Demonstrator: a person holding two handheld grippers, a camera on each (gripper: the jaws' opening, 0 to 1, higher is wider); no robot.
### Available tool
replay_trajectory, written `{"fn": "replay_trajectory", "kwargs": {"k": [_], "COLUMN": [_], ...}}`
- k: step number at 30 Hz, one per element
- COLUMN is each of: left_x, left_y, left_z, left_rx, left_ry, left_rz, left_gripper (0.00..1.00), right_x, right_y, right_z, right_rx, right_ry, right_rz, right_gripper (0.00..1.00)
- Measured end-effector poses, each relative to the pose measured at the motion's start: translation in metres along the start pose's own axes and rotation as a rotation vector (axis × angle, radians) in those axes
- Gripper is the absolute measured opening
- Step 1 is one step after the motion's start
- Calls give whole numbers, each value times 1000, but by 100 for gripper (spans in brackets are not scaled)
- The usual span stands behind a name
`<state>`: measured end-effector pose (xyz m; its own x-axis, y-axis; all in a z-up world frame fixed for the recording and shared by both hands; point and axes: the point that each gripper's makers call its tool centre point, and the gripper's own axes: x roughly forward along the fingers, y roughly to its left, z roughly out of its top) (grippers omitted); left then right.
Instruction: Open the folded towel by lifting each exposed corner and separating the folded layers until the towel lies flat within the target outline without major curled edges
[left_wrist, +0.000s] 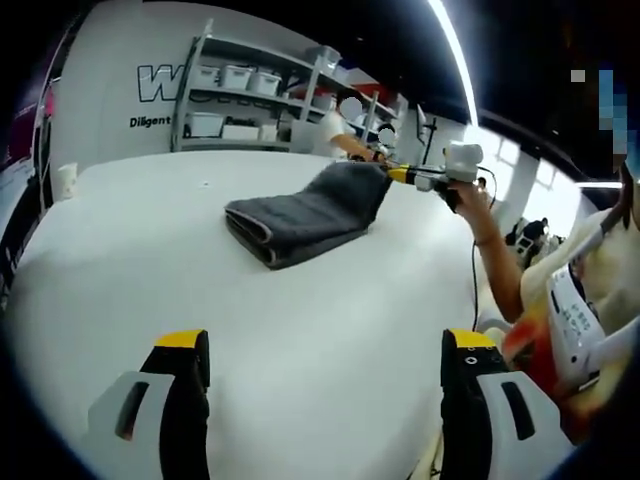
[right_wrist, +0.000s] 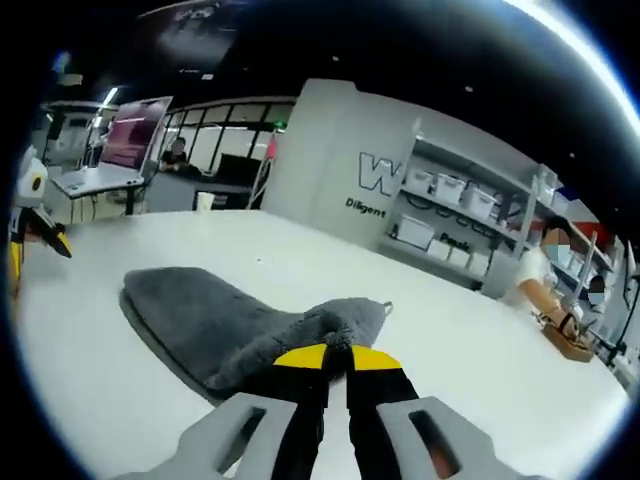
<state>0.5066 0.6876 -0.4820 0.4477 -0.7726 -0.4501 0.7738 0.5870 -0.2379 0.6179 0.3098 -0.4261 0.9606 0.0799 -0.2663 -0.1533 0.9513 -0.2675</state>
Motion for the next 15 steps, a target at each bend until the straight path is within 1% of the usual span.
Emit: {"fn": "replay_trajectory", "kwargs": {"k": [1, 2, 3, 6, 7, 9, 10, 12, 15], "left_x": [0, 0, 1, 2, 2, 2, 3, 4, 5], "left_y": [0, -1, -2, -4, -5, -5, -5, -5, -7], "left_z": [0, 0, 1, 1, 1, 1, 1, 0, 1], "left_rx": [-1, -1, -1, 2, 3, 3, 4, 5, 7], "left_ry": [0, -1, -2, -4, -4, -3, 0, 5, 6], "left_rz": [0, -4, -10, -20, -20, -18, -18, -20, -23], "left_gripper": [93, 93, 93, 93, 93, 93, 93, 93, 93], "right_x": [0, 0, 0, -1, -3, -4, -4, -4, -1], "right_y": [-3, -4, -5, -11, -12, -15, -16, -13, -10], "right_z": [-8, -11, -23, -43, -52, -62, -69, -86, -99], "right_rx": [17, 21, 31, 58, 72, 83, 90, 75, 72], "right_ry": [8, 11, 44, 84, 105, 122, 142, 200, 234], "right_rz": [-2, -1, 8, 11, 14, 18, 25, 49, 64], "right_gripper": [0, 0, 0, 1, 1, 1, 1, 1, 1]}}
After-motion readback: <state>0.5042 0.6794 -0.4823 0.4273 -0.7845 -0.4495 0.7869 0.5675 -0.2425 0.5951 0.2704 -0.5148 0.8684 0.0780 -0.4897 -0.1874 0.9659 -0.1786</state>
